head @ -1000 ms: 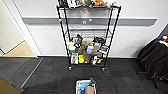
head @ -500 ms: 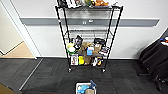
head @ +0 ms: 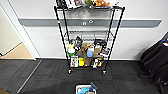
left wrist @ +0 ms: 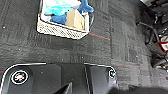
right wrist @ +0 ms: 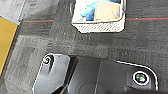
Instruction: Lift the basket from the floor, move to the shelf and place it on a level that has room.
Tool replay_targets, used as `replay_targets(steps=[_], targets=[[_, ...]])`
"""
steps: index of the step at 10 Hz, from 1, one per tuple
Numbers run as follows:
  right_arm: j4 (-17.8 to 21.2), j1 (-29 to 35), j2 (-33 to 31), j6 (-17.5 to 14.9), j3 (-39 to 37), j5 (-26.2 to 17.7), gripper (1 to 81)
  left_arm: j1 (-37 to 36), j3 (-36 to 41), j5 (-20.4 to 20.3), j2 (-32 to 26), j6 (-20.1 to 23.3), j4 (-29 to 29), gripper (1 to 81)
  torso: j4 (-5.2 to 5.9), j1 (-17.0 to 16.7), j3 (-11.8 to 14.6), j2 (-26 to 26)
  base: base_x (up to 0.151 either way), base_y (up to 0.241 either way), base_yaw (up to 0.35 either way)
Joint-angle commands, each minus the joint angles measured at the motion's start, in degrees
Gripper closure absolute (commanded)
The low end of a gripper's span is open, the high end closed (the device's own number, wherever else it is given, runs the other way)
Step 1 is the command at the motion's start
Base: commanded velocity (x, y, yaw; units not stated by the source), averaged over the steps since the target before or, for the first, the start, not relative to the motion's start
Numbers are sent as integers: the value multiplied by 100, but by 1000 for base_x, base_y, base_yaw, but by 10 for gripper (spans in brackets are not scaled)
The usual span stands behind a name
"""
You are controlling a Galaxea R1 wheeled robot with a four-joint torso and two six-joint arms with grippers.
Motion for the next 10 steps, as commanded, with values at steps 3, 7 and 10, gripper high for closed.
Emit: replay_targets(steps=[3, 7, 10], targets=[[-61, 315, -24, -23, 3, -252, 10, -178, 104, 221, -53, -6, 61, 10, 0, -2, 0, -2, 76, 0, 0], [-60, 289, -16, -14, -5, -252, 10, -178, 87, 221, -35, -6, 61, 10, 0, -2, 0, -2, 76, 0, 0], [-61, 279, 11, -14, -59, -243, 10, -169, 78, 221, -18, 2, 70, 10, 0, -2, 0, -2, 76, 0, 0]])
